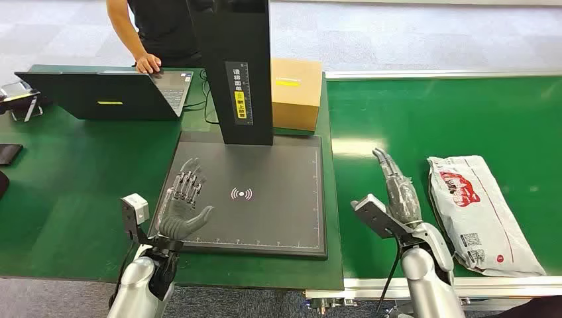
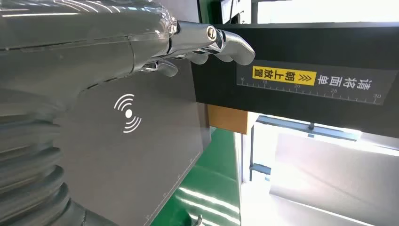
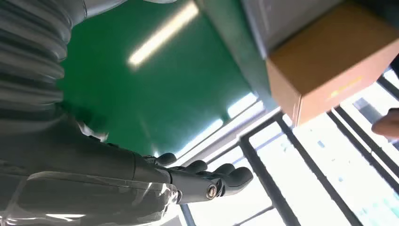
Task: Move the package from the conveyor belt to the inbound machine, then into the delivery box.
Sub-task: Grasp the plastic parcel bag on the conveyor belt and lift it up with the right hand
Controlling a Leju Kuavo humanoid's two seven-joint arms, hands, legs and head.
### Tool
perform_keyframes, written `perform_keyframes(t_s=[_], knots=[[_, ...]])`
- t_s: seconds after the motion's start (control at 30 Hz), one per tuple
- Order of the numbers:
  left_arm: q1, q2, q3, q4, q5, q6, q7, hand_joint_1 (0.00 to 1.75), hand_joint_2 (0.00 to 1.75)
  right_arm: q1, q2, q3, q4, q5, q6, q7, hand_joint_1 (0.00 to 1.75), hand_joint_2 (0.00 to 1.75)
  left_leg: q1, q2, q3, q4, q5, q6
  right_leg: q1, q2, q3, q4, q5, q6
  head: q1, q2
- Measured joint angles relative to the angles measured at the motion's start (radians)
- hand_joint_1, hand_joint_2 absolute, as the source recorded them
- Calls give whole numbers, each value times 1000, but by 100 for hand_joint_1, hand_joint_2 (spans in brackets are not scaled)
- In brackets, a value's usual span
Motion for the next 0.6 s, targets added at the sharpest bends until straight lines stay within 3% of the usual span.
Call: perform_keyframes(t_s=[0.2, 0.43, 0.6], knots=[[21, 1, 4, -17, 4, 1, -2, 0, 175, -47, -77, -52, 69, 30, -112, -16, 0, 175, 0, -1, -1, 0, 0, 0, 0, -1, 0, 0, 0, 0, 0, 0], [24, 2, 8, -23, 12, 6, 3, 0, 175, -93, -149, -135, 125, 21, -230, 38, 0, 175, 0, -1, -1, 0, 0, 0, 0, -1, -1, 0, 0, 0, 0, 0], [24, 4, 9, -22, 15, 15, 2, 0, 175, -108, -182, -186, 167, 14, -222, 106, 0, 175, 0, -1, -1, 0, 0, 0, 0, -1, -1, 0, 0, 0, 0, 0]])
